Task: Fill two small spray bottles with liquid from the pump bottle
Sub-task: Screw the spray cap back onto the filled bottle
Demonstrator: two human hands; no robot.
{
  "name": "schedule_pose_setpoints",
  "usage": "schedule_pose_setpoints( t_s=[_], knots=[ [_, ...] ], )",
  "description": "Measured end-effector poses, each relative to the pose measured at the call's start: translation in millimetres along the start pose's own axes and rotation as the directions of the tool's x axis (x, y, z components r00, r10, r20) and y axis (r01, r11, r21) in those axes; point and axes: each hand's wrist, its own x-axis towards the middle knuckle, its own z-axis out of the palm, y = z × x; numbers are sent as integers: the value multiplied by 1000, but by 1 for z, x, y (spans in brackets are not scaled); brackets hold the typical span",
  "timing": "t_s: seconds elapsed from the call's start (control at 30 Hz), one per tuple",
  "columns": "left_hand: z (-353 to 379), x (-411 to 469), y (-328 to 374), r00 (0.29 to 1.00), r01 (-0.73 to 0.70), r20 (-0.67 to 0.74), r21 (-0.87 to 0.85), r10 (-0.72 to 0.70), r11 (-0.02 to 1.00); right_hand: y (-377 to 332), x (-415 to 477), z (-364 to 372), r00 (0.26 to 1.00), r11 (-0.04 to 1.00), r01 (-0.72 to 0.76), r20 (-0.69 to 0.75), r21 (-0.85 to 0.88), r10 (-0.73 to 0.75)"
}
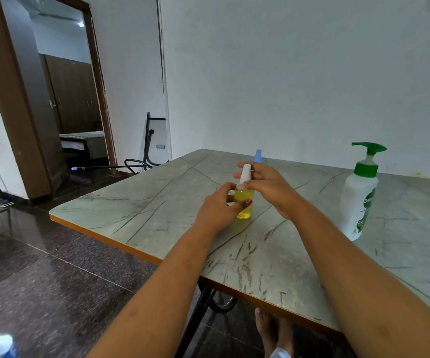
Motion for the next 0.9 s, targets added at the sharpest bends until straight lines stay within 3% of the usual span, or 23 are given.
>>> schedule_pose_setpoints(
  t_s=[0.2, 0.27, 0.4, 0.53, 0.9],
  knots=[
    [1, 0, 2, 1000, 3, 0, 4, -3, 1000, 6, 3, 1, 980, 992, 5, -199, -126, -30],
    [1, -1, 2, 1000, -5, -7, 1, 5, 1000, 5, 3, 3, 980, 986, 9, -192, -168, -42],
    [0, -1, 3, 1000, 10, 1, -2, -10, 1000, 0, 2, -1, 997, 999, -23, -74, -41, 20],
    [0, -1, 3, 1000, 9, 2, 6, -9, 1000, 0, 0, -3, 999, 999, -31, 4, -24, 32],
    [1, 0, 3, 1000, 15, 11, 20, -15, 1000, 8, 5, 3, 974, 997, 8, -223, -76, -25]
  ],
)
